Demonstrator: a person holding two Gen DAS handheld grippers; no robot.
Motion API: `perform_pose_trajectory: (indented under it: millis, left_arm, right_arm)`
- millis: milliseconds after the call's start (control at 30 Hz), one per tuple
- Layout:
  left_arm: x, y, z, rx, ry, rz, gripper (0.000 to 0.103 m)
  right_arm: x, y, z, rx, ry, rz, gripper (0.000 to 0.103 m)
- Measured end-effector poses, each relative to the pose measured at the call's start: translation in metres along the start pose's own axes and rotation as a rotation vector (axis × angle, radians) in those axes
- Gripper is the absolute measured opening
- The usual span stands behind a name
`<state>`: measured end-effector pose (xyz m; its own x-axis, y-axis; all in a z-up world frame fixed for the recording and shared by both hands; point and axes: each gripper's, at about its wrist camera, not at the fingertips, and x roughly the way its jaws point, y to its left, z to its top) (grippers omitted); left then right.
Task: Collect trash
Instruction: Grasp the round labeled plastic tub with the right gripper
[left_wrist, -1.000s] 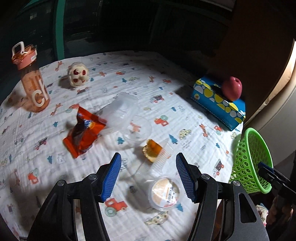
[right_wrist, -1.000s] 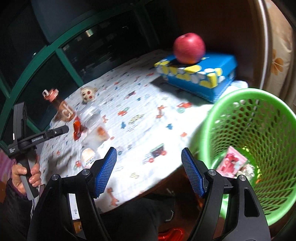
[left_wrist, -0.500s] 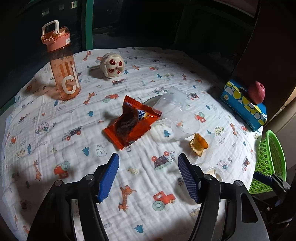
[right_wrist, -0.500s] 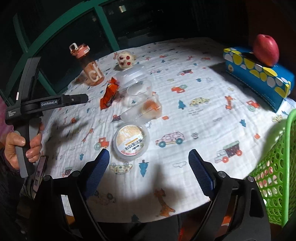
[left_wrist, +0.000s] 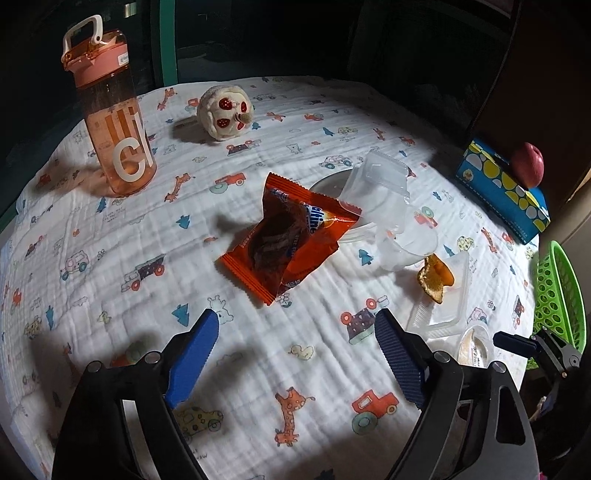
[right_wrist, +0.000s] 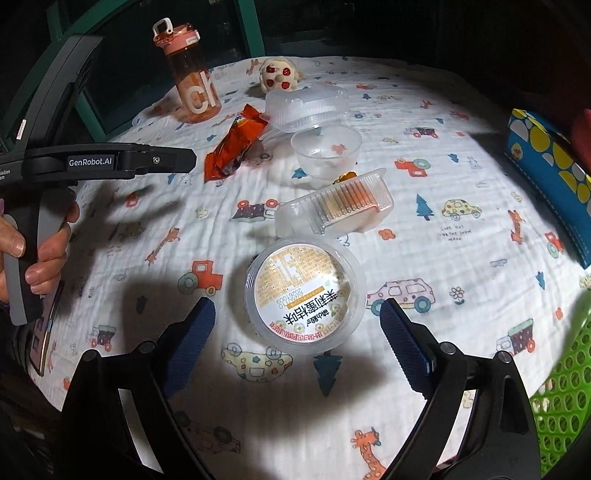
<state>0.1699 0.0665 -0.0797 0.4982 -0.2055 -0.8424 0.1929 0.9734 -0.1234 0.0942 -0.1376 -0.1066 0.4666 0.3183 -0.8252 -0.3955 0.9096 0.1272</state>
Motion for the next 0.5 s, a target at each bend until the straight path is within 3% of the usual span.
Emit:
perform_pose_trajectory:
  millis: [233, 500]
  left_arm:
    - [0.026, 0.004, 0.021, 0.071, 0.021, -0.016, 0.088]
    - [0.062, 0.01, 0.036, 0.11, 0.065, -0.011, 0.09]
  right_arm:
    - [0.011, 0.002, 0.005, 0.012, 0.025, -0.01, 0.089]
    - [0.016, 0.003, 0.007, 0.024, 0.047, -0.007, 0.067]
